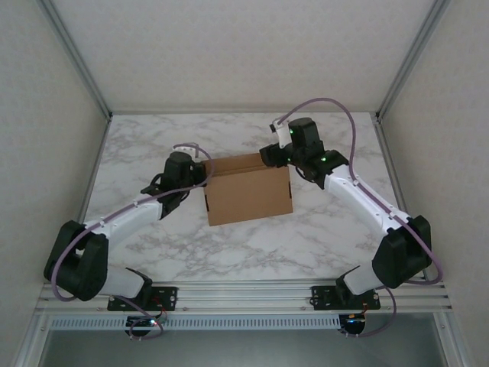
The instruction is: Fold the paper box
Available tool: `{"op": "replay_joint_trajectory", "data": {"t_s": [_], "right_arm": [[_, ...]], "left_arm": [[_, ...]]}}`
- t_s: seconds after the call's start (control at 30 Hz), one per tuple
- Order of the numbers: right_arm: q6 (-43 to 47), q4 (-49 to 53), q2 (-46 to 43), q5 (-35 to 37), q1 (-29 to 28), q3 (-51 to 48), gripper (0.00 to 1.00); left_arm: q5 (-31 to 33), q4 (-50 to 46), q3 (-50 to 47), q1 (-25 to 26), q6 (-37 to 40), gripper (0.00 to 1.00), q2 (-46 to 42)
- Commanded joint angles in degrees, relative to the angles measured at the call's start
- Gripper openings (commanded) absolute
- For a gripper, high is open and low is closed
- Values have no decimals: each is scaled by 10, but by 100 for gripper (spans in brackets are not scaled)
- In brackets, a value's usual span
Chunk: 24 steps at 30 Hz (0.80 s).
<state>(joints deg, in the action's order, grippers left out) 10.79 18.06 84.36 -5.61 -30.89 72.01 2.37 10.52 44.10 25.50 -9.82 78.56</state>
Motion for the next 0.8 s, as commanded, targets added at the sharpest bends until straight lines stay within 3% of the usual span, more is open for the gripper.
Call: {"op": "replay_joint_trajectory", "data": {"t_s": [0.0, 0.1, 0.23, 0.4, 0.47, 0.77], "right_arm": [[224, -13, -18, -102, -2, -13, 76], [333, 34, -6, -153, -1, 11, 88], [407, 149, 32, -189, 1, 85, 89], [411, 202, 37, -234, 8, 130, 91], [415, 243, 44, -252, 7, 151, 97], [376, 278, 51, -287, -6, 116, 99]], "left_arm": [[26, 54, -32, 26, 75, 4, -21], [39, 89, -59, 52, 115, 3, -43], [55, 120, -86, 85, 164, 2, -80], [61, 160, -121, 113, 215, 0, -136], [61, 166, -127, 120, 231, 0, -149], [44, 193, -170, 142, 282, 0, -176]]}}
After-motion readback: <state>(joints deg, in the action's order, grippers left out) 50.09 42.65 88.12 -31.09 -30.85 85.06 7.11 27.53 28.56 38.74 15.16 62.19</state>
